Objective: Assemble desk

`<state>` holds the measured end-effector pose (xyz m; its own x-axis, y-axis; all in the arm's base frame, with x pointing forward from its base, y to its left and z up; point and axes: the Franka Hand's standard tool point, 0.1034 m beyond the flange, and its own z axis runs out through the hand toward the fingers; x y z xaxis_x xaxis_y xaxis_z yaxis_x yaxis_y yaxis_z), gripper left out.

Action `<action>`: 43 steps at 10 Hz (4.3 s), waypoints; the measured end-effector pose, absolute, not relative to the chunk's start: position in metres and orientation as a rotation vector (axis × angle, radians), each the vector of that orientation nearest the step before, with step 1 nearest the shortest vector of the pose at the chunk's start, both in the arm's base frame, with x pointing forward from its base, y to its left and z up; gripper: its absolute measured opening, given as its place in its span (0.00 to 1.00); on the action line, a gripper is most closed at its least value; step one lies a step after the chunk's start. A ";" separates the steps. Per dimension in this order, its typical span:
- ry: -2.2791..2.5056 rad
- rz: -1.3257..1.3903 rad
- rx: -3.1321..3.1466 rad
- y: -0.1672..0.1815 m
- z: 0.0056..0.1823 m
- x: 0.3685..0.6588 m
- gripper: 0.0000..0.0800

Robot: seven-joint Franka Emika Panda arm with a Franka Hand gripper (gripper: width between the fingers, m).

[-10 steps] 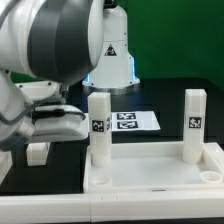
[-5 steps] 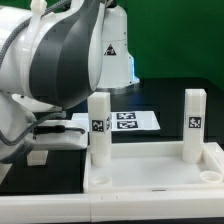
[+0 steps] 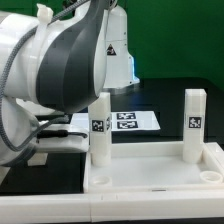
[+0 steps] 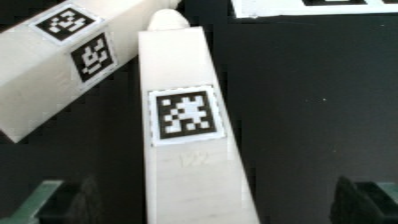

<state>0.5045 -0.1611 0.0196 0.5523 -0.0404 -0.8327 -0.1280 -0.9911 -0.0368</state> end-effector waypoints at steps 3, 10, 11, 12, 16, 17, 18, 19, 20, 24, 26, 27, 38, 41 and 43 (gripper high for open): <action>0.148 1.437 -2.684 -0.162 0.019 0.504 0.64; 0.137 1.436 -2.663 -0.165 0.044 0.510 0.35; 0.142 1.457 -2.637 -0.166 0.069 0.517 0.35; 0.098 1.367 -2.698 -0.169 0.080 0.536 0.35; 0.081 0.951 -2.920 -0.177 0.083 0.567 0.35; 0.116 0.918 -2.920 -0.166 0.104 0.575 0.35; 0.153 0.795 -2.969 -0.153 0.125 0.596 0.35; 0.182 0.642 -3.027 -0.135 0.143 0.606 0.35; 0.247 0.593 -3.041 -0.124 0.137 0.589 0.35; 0.235 0.139 -3.137 -0.105 0.155 0.616 0.35; 0.197 -0.184 -3.143 -0.056 0.190 0.641 0.35; 0.262 -0.258 -3.127 -0.033 0.193 0.643 0.35; 0.292 -0.692 -3.037 0.056 0.183 0.650 0.35; 0.256 -0.777 -3.010 0.068 0.180 0.640 0.35; 0.269 -0.812 -2.973 0.092 0.176 0.631 0.35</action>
Offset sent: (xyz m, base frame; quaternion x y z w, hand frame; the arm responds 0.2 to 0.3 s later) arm 0.0000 0.0000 0.0000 0.0000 0.0000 0.0000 1.0000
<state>0.6308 0.0924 0.1760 0.8474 -0.1794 0.4998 -0.1543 -0.9838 -0.0915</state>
